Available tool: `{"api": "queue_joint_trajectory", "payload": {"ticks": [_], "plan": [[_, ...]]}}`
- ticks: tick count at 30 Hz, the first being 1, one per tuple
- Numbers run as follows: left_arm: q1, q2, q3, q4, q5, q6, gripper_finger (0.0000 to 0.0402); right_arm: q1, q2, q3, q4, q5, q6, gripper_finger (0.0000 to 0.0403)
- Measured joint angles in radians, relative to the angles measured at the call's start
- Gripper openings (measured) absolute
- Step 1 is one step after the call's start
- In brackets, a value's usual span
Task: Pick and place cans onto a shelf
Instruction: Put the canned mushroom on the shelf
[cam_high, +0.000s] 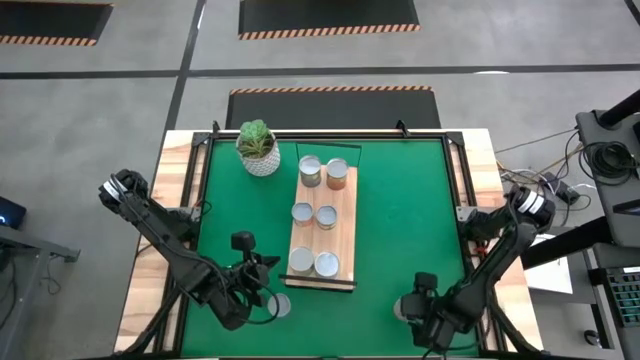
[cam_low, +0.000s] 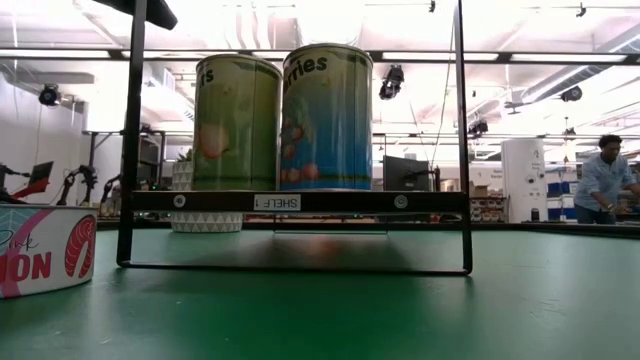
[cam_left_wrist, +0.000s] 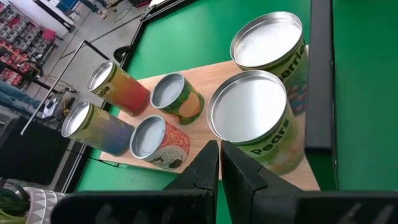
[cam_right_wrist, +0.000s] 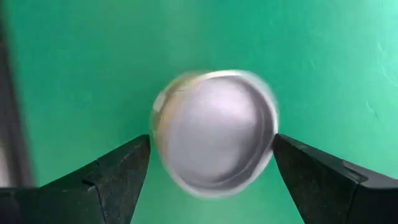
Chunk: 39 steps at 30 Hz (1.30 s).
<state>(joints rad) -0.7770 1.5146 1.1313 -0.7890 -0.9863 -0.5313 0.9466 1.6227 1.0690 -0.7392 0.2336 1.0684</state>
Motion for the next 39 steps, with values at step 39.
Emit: {"api": "queue_joint_trajectory", "payload": {"ticks": [39], "plan": [[0.033, -0.010, 0.000, 0.019, 0.000, 0.001, 0.0000, -0.013, 0.082, -0.012, 0.259, 0.256, -0.145, 0.0327]]}}
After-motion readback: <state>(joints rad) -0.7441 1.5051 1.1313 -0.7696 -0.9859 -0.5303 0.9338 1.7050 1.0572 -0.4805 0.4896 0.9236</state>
